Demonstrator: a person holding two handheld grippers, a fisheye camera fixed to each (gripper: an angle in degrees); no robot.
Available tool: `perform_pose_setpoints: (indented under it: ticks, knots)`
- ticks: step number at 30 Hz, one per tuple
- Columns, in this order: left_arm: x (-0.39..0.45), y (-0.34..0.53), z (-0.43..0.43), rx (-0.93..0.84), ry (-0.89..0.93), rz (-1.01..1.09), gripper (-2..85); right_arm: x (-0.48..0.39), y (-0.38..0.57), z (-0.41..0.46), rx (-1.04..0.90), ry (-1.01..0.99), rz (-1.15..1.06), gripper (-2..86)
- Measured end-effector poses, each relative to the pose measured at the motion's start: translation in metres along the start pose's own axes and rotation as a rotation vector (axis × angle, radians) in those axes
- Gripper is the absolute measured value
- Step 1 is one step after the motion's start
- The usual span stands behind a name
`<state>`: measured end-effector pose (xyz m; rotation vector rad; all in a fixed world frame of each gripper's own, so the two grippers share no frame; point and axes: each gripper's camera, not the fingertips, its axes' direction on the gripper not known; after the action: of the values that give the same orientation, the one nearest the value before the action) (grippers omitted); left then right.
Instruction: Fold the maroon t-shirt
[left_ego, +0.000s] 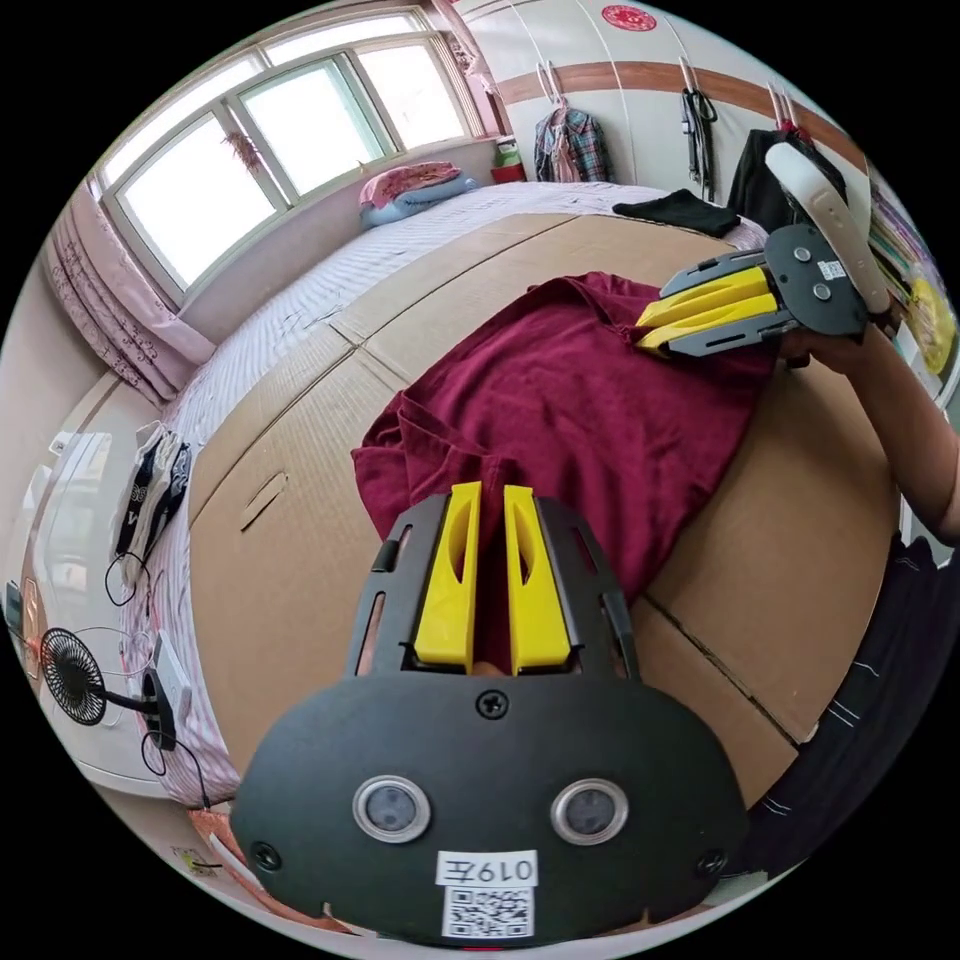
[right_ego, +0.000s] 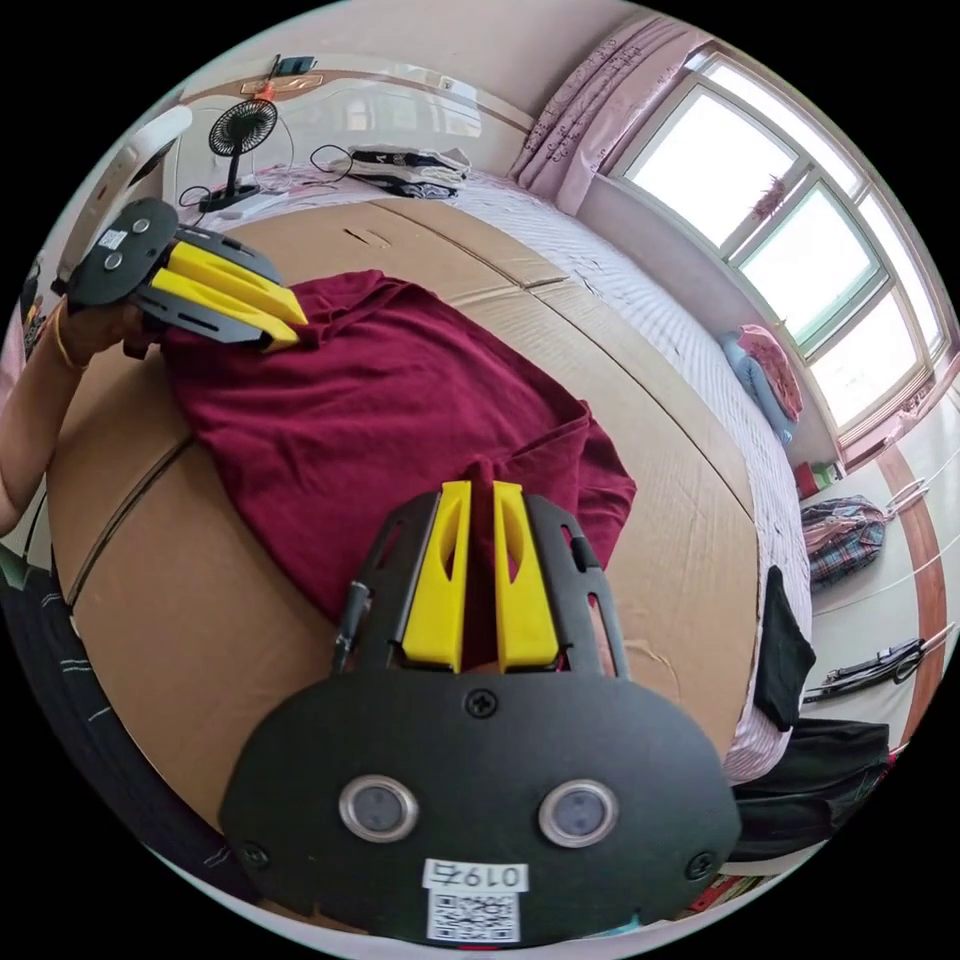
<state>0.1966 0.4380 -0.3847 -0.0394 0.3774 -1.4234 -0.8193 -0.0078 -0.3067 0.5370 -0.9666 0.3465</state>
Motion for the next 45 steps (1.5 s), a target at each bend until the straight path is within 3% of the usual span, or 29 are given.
perform_pose_setpoints:
  ticks: [11, 21, 29, 40, 45]
  knots:
    - [-0.122, 0.05, -0.018, 0.129, 0.217, -0.27, 1.8, 0.152, 0.016, -0.074, 0.07, -0.197, 0.158, 1.2]
    - [-0.27, 0.127, 0.013, 0.274, 0.44, -0.616, 1.7, 0.357, 0.065, -0.096, 0.047, -0.186, 0.427, 0.0]
    - [-0.327, 0.161, 0.058, 0.157, 0.539, -0.75, 1.8, 0.486, 0.101, -0.072, -0.01, -0.54, 0.616, 1.0]
    - [-0.381, 0.176, 0.08, 0.162, 0.613, -0.836, 4.7, 0.569, 0.105, -0.099, 0.007, -0.57, 0.665, 2.3]
    - [-0.395, 0.143, 0.074, 0.11, 0.478, -0.678, 6.9, 0.586, 0.094, -0.111, -0.002, -0.52, 0.643, 3.0]
